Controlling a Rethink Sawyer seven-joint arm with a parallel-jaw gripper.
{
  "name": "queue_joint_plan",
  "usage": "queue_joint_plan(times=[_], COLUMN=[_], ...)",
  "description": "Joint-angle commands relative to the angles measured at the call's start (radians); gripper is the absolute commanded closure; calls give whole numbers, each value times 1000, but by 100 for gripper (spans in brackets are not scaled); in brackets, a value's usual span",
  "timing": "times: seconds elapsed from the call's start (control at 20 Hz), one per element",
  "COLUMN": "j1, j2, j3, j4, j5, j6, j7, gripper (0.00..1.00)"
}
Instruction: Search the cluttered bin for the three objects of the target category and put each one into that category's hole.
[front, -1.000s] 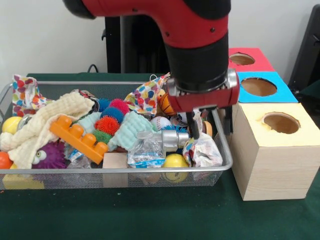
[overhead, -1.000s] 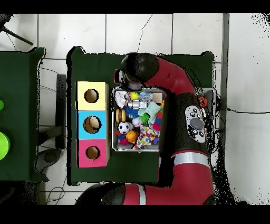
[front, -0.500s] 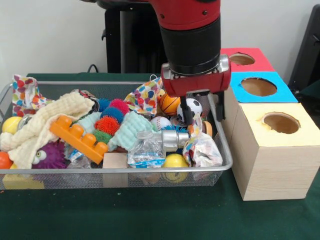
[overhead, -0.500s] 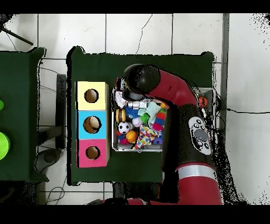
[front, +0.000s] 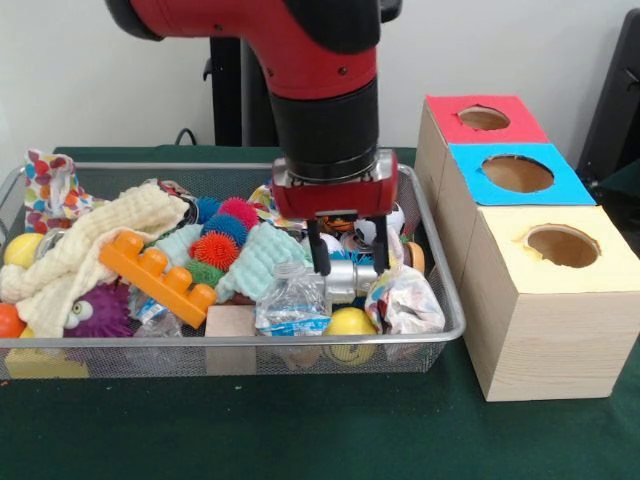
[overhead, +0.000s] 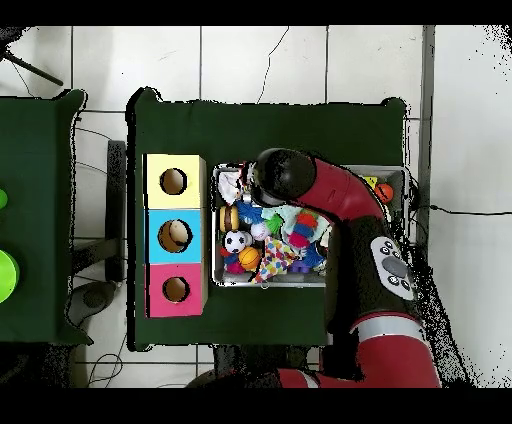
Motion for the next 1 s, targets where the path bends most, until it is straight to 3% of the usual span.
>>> queue_joint_plan(times=[0.05, 0.35, 0.7, 1.0], j1=[-21, 22, 125, 149], j2=[60, 92, 117, 136], j3=[99, 83, 14, -9], j4=[98, 103, 9, -86], j5=[-56, -54, -22, 11], j6=[-25, -103, -35, 64], j7=[0, 86, 189, 205], gripper=[0, 0, 0, 0])
